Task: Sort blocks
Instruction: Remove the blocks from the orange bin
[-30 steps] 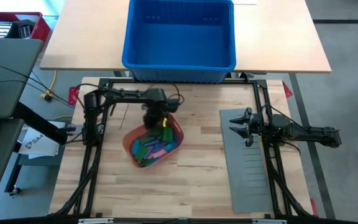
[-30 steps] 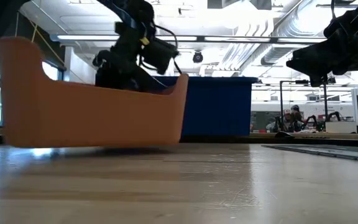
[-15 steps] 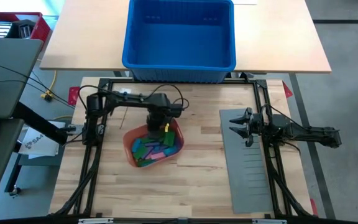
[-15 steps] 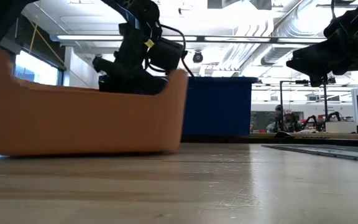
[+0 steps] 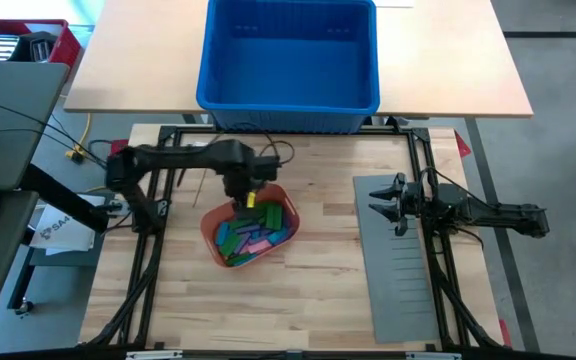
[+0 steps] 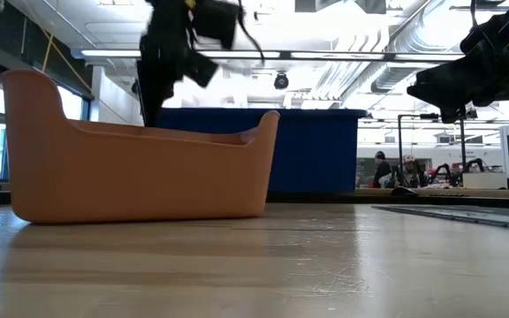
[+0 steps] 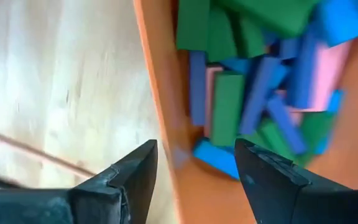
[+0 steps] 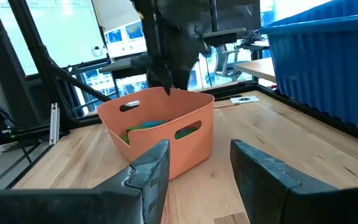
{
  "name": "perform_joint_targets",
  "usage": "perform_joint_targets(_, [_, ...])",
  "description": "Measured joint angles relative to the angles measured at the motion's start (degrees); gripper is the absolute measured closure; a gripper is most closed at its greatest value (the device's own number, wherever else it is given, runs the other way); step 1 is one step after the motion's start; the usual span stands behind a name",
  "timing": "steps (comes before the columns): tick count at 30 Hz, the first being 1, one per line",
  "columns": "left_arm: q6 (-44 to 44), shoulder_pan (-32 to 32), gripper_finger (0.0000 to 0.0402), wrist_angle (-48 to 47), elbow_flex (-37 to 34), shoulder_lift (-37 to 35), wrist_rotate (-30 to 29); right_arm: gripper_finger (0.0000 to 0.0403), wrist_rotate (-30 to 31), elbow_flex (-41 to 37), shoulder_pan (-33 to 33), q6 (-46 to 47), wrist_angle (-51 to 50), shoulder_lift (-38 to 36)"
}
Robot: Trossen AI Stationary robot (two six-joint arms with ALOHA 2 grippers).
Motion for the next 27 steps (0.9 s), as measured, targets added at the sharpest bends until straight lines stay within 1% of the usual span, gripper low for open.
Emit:
perform_joint_targets(2, [-6.71,-2.76,0.0193,0.61,-0.16,-4.32,-1.25,0.0238,0.2,0.0,0.02,-3.56,0.02,-0.01])
perform_joint_targets(4, [-14.92,-7.33,0.0193,3.69,-2.03,-9.46,-5.17,0.0238,0.35,0.0,0.02,-9.43,0.04,-0.02])
perform_joint_targets(6, [-24.2,-13.83,0.0193,8.16,-5.65,-14.63,-9.22,0.0238,0.35,-0.02,0.01,-14.1,0.04,-0.01])
perform_joint_targets(8, [-34.84,-20.87,0.0193,12.9,-10.2,-19.11,-12.2,0.0238,0.34,-0.02,0.02,-15.45,0.04,-0.02])
perform_joint_targets(10, [-46.37,-28.2,0.0193,16.66,-14.63,-22.49,-15.0,0.0238,0.31,-0.01,0.01,-12.92,0.07,-0.02])
perform_joint_targets(12, [-57.14,-34.79,0.0193,18.6,-18.19,-24.33,-18.15,0.0238,0.28,-0.01,0.02,-7.13,0.07,-0.02])
perform_joint_targets(15, [-70.44,-42.57,0.0193,17.96,-20.97,-24.19,-20.87,0.0238,0.97,-0.02,0.02,3.16,1.78,0.0])
perform_joint_targets(17, [-75.58,-46.03,0.0195,17.01,-21.16,-22.91,-21.48,0.0238,1.84,0.0,0.0,9.6,4.86,-0.02])
perform_joint_targets(18, [-77.43,-47.51,0.0197,16.66,-21.16,-22.06,-21.9,0.0238,1.64,0.0,0.0,11.19,6.94,0.05])
perform_joint_targets(22, [-80.51,-50.79,0.0201,16.52,-21.16,-19.42,-23.92,0.0238,-2.19,-0.02,0.81,16.77,19.86,3.05])
perform_joint_targets(25, [-80.58,-51.95,0.0202,16.57,-21.11,-18.26,-24.41,0.0238,-8.11,-0.02,3.86,14.05,30.92,8.57])
perform_joint_targets(27, [-80.56,-52.52,0.0202,16.57,-21.11,-18.16,-24.47,0.0238,-9.31,-0.01,6.99,11.03,38.68,13.6])
